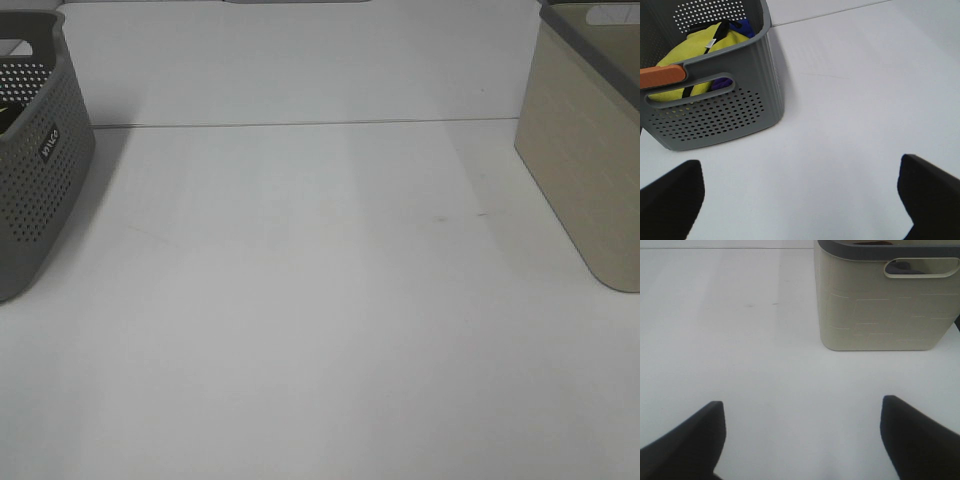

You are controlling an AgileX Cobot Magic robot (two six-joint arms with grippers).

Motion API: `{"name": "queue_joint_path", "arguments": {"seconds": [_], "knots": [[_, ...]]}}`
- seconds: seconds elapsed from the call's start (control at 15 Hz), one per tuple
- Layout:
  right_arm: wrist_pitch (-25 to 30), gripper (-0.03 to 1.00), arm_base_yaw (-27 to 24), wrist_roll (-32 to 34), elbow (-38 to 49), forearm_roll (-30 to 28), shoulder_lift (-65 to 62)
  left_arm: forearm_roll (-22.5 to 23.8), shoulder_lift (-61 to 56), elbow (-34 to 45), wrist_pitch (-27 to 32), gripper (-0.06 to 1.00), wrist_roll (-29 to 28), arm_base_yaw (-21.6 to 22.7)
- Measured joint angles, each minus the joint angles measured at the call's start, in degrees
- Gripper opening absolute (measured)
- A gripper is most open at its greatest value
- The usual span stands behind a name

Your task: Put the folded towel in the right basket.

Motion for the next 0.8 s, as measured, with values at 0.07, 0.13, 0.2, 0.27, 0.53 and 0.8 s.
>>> {"name": "queue_joint_path", "arguments": {"seconds": [0.07, 0.13, 0.2, 0.27, 0.53, 0.8], "knots": [[0.0, 0.79, 0.0, 0.0, 0.0, 0.0, 0.0, 0.0, 0.0, 0.0, 0.0, 0.99, 0.0, 0.0], [0.0, 0.79, 0.0, 0.1, 0.0, 0.0, 0.0, 0.0, 0.0, 0.0, 0.0, 0.99, 0.0, 0.0], [0.0, 0.79, 0.0, 0.1, 0.0, 0.0, 0.0, 0.0, 0.0, 0.0, 0.0, 0.99, 0.0, 0.0], [0.0, 0.79, 0.0, 0.1, 0.0, 0.0, 0.0, 0.0, 0.0, 0.0, 0.0, 0.99, 0.0, 0.0], [0.0, 0.79, 0.0, 0.1, 0.0, 0.0, 0.0, 0.0, 0.0, 0.0, 0.0, 0.99, 0.0, 0.0], [0.0, 0.79, 0.0, 0.1, 0.0, 0.0, 0.0, 0.0, 0.0, 0.0, 0.0, 0.99, 0.0, 0.0]]}}
